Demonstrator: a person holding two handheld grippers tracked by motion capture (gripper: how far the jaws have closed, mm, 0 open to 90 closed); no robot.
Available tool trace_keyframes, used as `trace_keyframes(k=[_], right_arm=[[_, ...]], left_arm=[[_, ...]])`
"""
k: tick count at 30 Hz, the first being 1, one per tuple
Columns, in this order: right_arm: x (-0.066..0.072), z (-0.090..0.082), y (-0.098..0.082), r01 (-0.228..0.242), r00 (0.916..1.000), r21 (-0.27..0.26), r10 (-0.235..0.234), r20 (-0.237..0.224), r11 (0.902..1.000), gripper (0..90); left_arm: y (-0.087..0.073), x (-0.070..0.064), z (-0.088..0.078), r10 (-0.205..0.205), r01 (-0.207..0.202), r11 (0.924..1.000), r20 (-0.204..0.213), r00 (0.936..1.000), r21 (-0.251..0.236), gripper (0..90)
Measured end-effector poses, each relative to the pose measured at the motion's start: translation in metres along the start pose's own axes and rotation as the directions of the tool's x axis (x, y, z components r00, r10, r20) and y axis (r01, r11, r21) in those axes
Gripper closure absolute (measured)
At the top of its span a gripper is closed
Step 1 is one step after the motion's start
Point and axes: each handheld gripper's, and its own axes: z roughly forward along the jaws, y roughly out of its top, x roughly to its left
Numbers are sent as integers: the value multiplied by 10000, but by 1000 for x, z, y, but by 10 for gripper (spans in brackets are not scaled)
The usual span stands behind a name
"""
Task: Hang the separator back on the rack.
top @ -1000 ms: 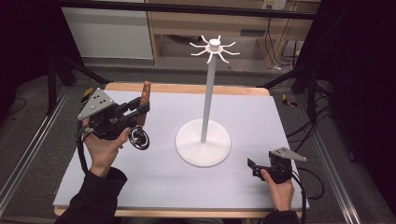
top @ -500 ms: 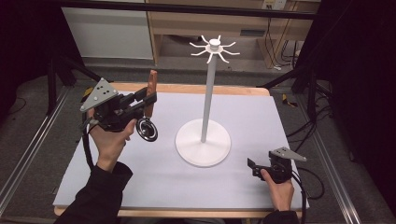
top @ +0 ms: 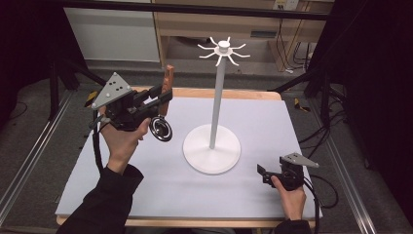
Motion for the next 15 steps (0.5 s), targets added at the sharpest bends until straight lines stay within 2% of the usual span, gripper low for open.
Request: trace_keyframes(k=[4, 15], right_arm=[[0, 0, 0, 28, 10000, 15, -28, 18, 10000, 54], [0, 0, 0, -19, 10000, -33, 18, -16, 10000, 51]], left_arm=[[5, -1, 2, 9, -8, 10000, 106, 9999, -96, 676], [18, -10, 9, 382, -376, 9990, 273, 9989, -223, 676]])
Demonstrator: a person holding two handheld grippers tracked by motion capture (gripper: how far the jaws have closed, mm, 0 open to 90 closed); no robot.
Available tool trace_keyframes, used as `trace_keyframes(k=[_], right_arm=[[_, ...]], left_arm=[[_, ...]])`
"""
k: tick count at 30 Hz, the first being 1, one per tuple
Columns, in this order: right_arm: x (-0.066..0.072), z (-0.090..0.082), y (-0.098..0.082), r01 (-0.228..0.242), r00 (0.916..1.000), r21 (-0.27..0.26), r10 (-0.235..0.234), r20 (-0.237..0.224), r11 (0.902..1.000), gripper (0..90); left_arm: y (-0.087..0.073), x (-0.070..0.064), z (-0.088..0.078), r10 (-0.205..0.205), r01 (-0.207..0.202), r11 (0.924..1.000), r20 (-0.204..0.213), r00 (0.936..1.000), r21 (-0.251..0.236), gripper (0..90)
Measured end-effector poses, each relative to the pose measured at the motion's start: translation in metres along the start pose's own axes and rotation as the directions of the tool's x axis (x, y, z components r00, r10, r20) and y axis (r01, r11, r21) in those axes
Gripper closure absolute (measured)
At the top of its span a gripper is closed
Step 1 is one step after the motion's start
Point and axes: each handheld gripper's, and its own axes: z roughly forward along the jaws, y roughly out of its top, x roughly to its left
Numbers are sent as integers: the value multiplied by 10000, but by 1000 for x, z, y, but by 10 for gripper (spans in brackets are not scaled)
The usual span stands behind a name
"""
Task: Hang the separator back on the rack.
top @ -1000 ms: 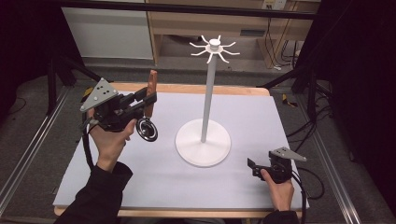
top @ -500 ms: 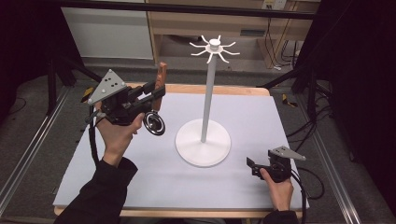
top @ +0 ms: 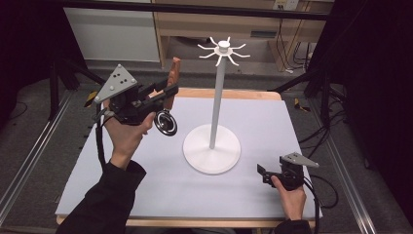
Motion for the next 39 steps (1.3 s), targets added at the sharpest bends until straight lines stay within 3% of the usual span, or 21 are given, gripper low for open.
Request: trace_keyframes(k=[11, 39], right_arm=[[0, 0, 0, 3, 10000, -4, -3, -6, 10000, 51], [-1, -1, 0, -39, 10000, 4, 39, -25, 10000, 51]], left_arm=[[10, -8, 14, 112, -111, 9999, 373, 9992, -26, 675], [14, -8, 41, 93, -102, 9997, 418, 9991, 232, 676]])
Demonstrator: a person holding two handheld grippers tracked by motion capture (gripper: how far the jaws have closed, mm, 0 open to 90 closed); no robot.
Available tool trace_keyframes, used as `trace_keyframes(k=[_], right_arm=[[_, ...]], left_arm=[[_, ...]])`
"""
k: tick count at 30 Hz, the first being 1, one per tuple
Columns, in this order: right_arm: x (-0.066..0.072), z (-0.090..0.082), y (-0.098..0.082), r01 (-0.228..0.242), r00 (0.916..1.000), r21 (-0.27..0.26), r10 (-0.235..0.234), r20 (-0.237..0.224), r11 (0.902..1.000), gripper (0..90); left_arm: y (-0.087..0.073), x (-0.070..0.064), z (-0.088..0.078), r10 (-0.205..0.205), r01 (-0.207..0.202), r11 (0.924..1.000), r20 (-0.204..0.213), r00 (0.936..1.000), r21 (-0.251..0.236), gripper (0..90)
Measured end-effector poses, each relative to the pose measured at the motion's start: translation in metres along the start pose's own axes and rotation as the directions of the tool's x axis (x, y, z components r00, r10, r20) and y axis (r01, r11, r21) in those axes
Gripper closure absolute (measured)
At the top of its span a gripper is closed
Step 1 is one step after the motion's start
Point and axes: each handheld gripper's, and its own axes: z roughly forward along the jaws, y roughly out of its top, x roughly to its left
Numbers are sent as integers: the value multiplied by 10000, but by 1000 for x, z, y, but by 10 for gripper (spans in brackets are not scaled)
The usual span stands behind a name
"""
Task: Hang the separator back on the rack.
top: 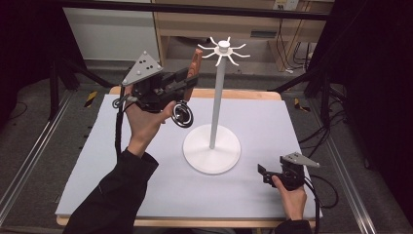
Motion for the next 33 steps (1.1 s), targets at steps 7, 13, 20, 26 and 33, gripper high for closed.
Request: trace_keyframes(k=[7, 13, 20, 26, 33], right_arm=[[0, 0, 0, 0, 10000, -8, 0, -17, 10000, 51], [0, 0, 0, -18, 10000, -22, 18, -28, 10000, 51], [0, 0, 0, -4, 10000, -1, 4, -45, 10000, 51], [0, 0, 0, 28, 10000, 12, -27, -66, 10000, 51], [1, 1, 0, 11, 10000, 5, -11, -74, 10000, 51]], left_arm=[[1, 1, 6, -22, 22, 10000, 45, 10000, 82, 676], [0, 2, 11, -80, 79, 10000, 163, 9998, 30, 675], [0, 3, 14, -149, 149, 9999, 385, 9991, 16, 675], [-2, 2, 18, -110, 107, 9999, 425, 9990, 79, 675], [1, 0, 23, 74, -86, 9996, 414, 9991, 274, 677]])
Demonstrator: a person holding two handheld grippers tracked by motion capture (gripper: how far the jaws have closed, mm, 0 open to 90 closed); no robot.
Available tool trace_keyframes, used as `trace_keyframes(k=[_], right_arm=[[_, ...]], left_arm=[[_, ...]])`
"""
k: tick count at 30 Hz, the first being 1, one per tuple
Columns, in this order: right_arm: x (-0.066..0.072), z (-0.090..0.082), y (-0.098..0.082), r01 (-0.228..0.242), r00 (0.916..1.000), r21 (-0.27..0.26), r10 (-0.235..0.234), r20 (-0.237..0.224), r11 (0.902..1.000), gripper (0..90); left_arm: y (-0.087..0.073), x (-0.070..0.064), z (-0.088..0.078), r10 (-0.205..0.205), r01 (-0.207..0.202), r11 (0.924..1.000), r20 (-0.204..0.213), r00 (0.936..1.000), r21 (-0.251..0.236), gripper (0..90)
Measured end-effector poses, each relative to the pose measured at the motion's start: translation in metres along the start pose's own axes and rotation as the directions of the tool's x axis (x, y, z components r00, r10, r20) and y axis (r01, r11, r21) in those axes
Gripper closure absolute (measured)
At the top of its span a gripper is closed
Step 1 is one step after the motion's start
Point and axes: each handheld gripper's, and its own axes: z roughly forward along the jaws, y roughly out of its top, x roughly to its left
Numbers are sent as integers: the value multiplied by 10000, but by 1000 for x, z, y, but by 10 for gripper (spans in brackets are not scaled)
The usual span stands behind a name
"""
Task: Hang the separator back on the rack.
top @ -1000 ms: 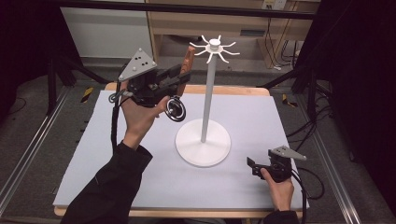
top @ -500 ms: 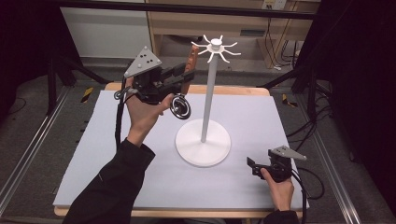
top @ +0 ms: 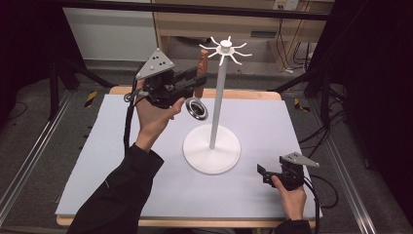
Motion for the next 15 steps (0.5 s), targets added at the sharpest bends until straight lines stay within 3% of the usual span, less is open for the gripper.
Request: trace_keyframes(k=[15], right_arm=[[0, 0, 0, 9, 10000, 23, -9, -9, 10000, 52]], left_arm=[[5, 2, -4, 33, -33, 10000, -143, 9999, 21, 678]])
